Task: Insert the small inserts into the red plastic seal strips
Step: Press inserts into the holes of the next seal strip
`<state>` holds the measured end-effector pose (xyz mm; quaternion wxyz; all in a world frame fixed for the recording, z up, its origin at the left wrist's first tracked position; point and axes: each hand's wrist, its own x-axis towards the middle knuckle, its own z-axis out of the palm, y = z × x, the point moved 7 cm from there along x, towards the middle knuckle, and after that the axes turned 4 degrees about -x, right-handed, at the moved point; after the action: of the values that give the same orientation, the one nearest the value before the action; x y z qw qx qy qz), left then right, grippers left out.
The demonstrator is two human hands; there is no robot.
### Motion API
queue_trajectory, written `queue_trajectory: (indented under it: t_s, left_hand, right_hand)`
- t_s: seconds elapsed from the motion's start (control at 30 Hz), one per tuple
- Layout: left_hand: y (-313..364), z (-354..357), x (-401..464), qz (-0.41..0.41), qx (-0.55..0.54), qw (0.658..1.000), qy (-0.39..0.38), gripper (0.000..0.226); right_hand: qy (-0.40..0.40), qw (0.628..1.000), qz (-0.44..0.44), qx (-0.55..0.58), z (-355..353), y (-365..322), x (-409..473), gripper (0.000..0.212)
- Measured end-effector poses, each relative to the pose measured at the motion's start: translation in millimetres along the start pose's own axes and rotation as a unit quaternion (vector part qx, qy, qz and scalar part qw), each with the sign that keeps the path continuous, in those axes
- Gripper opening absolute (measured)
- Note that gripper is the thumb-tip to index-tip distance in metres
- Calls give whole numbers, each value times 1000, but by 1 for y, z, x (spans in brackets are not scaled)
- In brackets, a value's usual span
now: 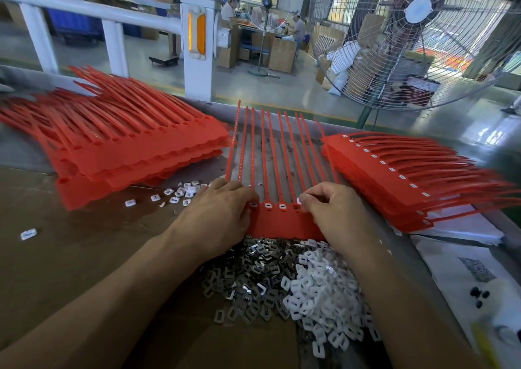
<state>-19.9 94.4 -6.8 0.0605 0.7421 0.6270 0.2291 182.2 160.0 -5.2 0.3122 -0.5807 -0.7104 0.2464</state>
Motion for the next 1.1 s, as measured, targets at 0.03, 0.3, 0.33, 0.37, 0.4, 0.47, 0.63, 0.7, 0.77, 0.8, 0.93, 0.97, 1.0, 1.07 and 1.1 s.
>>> queue_trajectory:
  t_s: [0.03,0.3,0.33,0.37,0.4,0.47,0.63,0.7,0.77,0.8,0.93,0.97,1.0,1.07,1.1]
  left_hand:
    - [0,0,0,0,1,1000,0,31]
    - [0,0,-1,-2,3,1000,1,32]
    - [0,0,-1,-2,4,1000,0,32]
    - [0,0,0,-2,5,1000,-1,32]
    - [0,0,0,-2,6,1000,-2,32]
    - [0,0,-1,-3,6,1000,-3,32]
    - [-1,0,0,-3,2,1000,-5,32]
    - [-1,0,0,-2,0,1000,-4,33]
    - [-1,0,0,-1,-1,1000,-2,32]
    - [-1,0,0,-1,-1,1000,-1,32]
    - [-1,0,-1,-3,2,1000,0,31]
    - [-1,0,-1,-3,3,1000,-1,31]
    - [-1,0,-1,-3,3,1000,-1,31]
    - [-1,0,-1,-4,4,1000,-2,32]
    - [-1,0,-1,-4,4,1000,-1,32]
  right_hand:
    - [-3,1000,1,-2,0,0,0,13]
    - [-27,999,8,-41,4,-1,3,10]
    - [-23,999,7,-47,5,-1,4,10]
    - [-17,998,5,-55,5,-1,5,10]
    - [-11,998,3,-62,6,-1,5,9]
    - [2,998,-2,-68,7,-1,7,7]
    - [9,998,-6,-67,9,-1,8,7]
    - [4,997,-14,-74,9,-3,7,7]
    - [-5,996,-29,-89,7,-5,4,9]
    - [-11,994,-39,-100,5,-7,2,12]
    - [-27,983,-74,-163,4,-15,-4,24]
    - [-30,981,-76,-173,4,-17,-5,26]
    - [-33,979,-78,-186,4,-18,-7,27]
    - [-43,974,-79,-209,5,-21,-10,30]
    - [-51,972,-78,-215,5,-22,-12,32]
